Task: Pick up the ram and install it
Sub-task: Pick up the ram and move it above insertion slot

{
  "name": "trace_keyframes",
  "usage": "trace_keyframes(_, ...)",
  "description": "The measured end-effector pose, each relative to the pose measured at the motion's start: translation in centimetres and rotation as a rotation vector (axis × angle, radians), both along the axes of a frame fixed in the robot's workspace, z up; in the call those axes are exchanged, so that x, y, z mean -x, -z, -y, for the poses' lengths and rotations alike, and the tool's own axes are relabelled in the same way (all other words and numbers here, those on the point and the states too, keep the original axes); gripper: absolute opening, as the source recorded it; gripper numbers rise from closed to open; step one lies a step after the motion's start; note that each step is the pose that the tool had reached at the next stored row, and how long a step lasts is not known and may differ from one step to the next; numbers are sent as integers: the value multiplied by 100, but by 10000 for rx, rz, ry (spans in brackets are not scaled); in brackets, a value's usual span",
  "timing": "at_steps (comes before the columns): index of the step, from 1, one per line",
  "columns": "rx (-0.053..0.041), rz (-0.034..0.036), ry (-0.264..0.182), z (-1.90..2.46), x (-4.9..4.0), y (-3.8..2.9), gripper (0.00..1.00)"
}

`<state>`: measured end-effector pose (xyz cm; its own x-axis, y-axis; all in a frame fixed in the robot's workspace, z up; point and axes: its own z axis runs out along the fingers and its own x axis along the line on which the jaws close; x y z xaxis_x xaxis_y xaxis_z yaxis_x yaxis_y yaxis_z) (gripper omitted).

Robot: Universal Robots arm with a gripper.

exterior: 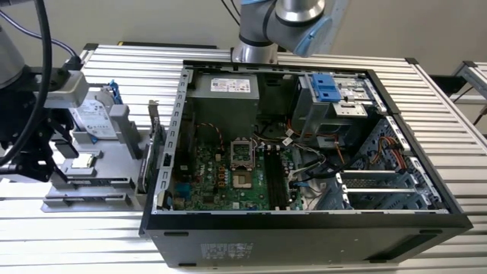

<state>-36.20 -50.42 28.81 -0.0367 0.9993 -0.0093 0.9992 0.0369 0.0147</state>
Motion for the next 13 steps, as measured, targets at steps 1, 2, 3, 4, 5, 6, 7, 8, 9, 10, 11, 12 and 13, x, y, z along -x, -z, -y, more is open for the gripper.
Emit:
trace_keyframes(1, 1, 0, -3, 0, 0, 13, 100)
trace_keyframes(2, 0, 0, -6, 0, 0, 27, 100)
trace_keyframes(3, -1, 0, -7, 0, 0, 40, 100)
trace_keyframes(4, 0, 0, -7, 0, 0, 52, 100)
trace_keyframes(5, 1, 0, -7, 0, 0, 63, 100)
trace_keyframes(6, 0, 1, -7, 0, 0, 75, 100)
trace_keyframes(7, 0, 0, -6, 1, 1, 86, 100)
trace_keyframes(8, 0, 0, -5, 2, 1, 97, 100)
trace_keyframes(9, 0, 0, -6, 3, 0, 107, 100)
trace_keyframes(10, 0, 0, -7, 5, 0, 117, 100)
trace_keyframes(11, 0, 0, -6, 6, 0, 126, 100)
trace_keyframes(12, 1, -1, -7, 9, 0, 136, 100)
trace_keyframes(13, 0, 0, -7, 11, 0, 145, 100)
